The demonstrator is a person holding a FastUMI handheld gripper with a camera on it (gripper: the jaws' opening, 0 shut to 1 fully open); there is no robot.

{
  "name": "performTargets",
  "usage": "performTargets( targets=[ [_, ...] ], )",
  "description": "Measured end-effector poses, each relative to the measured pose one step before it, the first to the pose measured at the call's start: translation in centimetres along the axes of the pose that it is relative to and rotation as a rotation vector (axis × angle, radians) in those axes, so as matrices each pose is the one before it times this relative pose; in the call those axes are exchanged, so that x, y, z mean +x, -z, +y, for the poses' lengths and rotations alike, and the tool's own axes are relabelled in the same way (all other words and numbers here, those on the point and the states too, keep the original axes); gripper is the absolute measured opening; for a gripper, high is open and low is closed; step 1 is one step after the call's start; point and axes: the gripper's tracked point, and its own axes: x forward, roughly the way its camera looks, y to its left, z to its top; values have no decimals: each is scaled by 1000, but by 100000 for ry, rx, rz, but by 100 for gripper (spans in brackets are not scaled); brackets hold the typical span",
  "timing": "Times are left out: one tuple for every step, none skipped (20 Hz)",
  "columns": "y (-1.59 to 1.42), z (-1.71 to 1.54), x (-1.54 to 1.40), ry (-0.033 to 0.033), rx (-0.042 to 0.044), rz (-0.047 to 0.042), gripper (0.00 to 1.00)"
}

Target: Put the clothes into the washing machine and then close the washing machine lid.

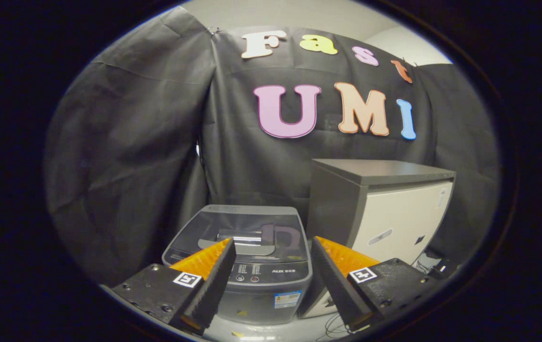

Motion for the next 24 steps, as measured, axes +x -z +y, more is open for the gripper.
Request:
performTargets(
  targets=[
    [-654,-315,-952,-50,-488,-1683,97],
    [-762,-498,-654,473,-702,-1360,97],
    [-752,-482,-814,946,-1028,-1396,97],
    [-1023,-31,-869,-335,-905,-1274,97],
    [-843,-61,-886,-161,-1219,-1773,97],
    [-596,-298,-563,-516,-1341,-960,97],
    [-771,-346,-840,507,-1106,-1443,97],
    [-641,-225,-759,-294,-380,-626,97],
    [-758,-211,-853,296,-218,-1709,97],
    [-873,-466,-871,784,-766,-1885,97],
    [-1188,-724,-1226,1937,-664,-3099,97],
    [-874,-455,-790,1483,-781,-3024,97],
    [-1024,-749,-1011,1331,495,-3144,97],
    [-573,-379,-830,1618,1614,-2504,96],
    [-375,-722,-760,695,2923,-1951,96],
    [45,-654,-732,-18,3327,-415,96],
    [-146,-687,-328,-33,3357,-705,96],
    [32,-760,-383,641,2245,166,96],
    [190,-973,-191,1198,798,222,96],
    [321,-825,-280,1508,-958,859,96],
    [466,-720,-396,642,-1486,1563,96],
    [689,-165,-261,-338,-265,1994,96],
    [432,11,-469,-1134,475,1573,97],
    [109,163,-237,-1737,1048,555,97]
  ],
)
